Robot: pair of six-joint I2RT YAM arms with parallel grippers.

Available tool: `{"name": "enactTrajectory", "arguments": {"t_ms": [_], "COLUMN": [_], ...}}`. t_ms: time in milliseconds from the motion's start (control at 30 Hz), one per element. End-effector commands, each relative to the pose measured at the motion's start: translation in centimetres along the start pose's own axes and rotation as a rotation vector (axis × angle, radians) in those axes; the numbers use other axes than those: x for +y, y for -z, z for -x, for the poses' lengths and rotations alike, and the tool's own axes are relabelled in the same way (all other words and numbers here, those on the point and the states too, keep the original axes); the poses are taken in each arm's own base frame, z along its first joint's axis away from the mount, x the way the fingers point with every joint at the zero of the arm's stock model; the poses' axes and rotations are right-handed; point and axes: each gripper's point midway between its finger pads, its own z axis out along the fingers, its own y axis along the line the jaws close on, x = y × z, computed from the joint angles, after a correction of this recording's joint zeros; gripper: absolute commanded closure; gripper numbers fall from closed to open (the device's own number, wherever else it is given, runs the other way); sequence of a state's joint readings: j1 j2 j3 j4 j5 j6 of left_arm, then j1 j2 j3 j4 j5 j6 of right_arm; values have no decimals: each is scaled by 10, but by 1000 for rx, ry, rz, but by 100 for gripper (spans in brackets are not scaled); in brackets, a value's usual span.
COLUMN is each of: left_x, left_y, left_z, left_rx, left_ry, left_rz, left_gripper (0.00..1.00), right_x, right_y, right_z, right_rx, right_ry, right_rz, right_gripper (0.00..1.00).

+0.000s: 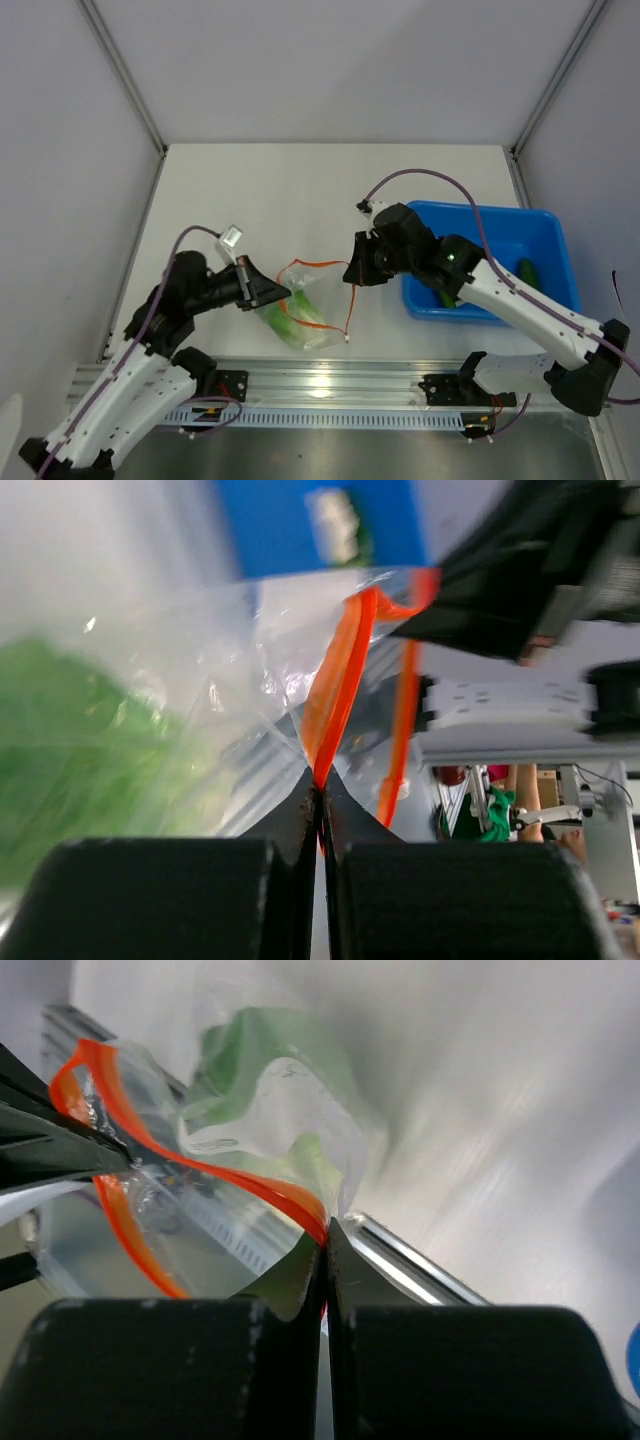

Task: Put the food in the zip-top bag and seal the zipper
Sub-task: Adjust the zipper food storage bag at the center of the board.

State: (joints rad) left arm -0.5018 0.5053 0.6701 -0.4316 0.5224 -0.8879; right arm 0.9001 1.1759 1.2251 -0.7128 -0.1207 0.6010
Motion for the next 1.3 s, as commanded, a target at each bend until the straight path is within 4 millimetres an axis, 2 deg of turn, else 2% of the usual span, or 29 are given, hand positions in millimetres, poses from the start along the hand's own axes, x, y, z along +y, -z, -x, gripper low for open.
{"name": "enactTrajectory", "arguments": {"t_ms": [0, 67, 100, 133, 200, 233, 267, 300, 333, 400, 467, 500, 533, 567, 600, 633, 667, 733, 800, 867, 900, 933, 967, 1033, 1100, 1167, 1200, 1233, 1267], "left_x": [-2, -35, -41, -70, -71, -59, -49, -22, -12, 41, 48, 44, 39, 7, -5, -18, -42, -82, -91, -82, -50, -37, -23, 29, 51, 42, 32, -1, -15], "left_y": [-6, 11, 18, 34, 38, 31, 26, 13, 6, -14, -21, -20, -18, -8, -3, 3, 15, 36, 45, 41, 27, 20, 13, -11, -19, -19, -16, -5, 3], "left_z": [-6, 14, 17, 33, 34, 30, 25, 12, 10, -16, -17, -14, -10, 8, 14, 19, 29, 44, 44, 39, 27, 22, 17, -6, -18, -11, -5, 16, 23], "left_rx": [63, -15, -32, -93, -96, -78, -65, -23, -22, 48, 60, 58, 51, 17, 5, -6, -28, -80, -90, -83, -54, -41, -26, 46, 90, 86, 69, 13, -13], "left_ry": [49, -9, -35, -87, -103, -90, -74, -33, -32, 49, 48, 40, 26, -22, -41, -62, -95, -151, -156, -146, -109, -89, -78, -5, 28, 26, 9, -45, -68], "left_rz": [-15, -69, -65, -105, -92, -68, -49, -2, -1, 99, 104, 101, 94, 49, 35, 15, -17, -86, -103, -98, -45, -21, 1, 91, 123, 103, 82, 34, 13], "left_gripper": [99, 99, 99, 99, 99, 99, 99, 100, 99, 99, 99, 99, 99, 100, 100, 99, 100, 100, 99, 100, 99, 99, 99, 99, 100, 100, 99, 99, 100], "right_x": [13, 46, 51, 60, 71, 72, 57, 53, 45, 20, -8, -16, -2, 8, 11, 34, 44, 62, 73, 66, 66, 56, 42, 26, 15, 6, 13, 16, 20], "right_y": [9, 46, 58, 67, 78, 76, 56, 43, 28, -8, -34, -33, -22, -10, 3, 28, 44, 71, 85, 72, 69, 59, 39, 15, -2, -12, -5, 0, 7], "right_z": [24, 59, 64, 70, 76, 74, 56, 53, 42, 27, 7, 6, 26, 37, 46, 72, 81, 91, 88, 71, 69, 64, 52, 42, 33, 30, 41, 45, 48], "right_rx": [-43, -154, -166, -180, -203, -200, -143, -137, -102, -41, 41, 52, 0, -32, -58, -139, -169, -203, -218, -176, -192, -177, -140, -93, -55, -22, -45, -55, -65], "right_ry": [41, 90, 101, 106, 109, 107, 98, 90, 70, 29, 19, 27, 47, 84, 97, 114, 128, 138, 129, 112, 101, 84, 68, 40, 38, 42, 57, 64, 69], "right_rz": [-9, 42, 50, 74, 119, 131, 106, 113, 108, 85, -3, -56, -40, -28, -47, 1, 18, 63, 114, 118, 137, 117, 93, 75, 55, 2, 8, 10, 13], "right_gripper": [100, 100, 100, 100, 100, 100, 100, 100, 100, 100, 100, 100, 100, 100, 100, 100, 100, 100, 100, 100, 100, 100, 100, 100, 100, 100, 100, 100, 100]}}
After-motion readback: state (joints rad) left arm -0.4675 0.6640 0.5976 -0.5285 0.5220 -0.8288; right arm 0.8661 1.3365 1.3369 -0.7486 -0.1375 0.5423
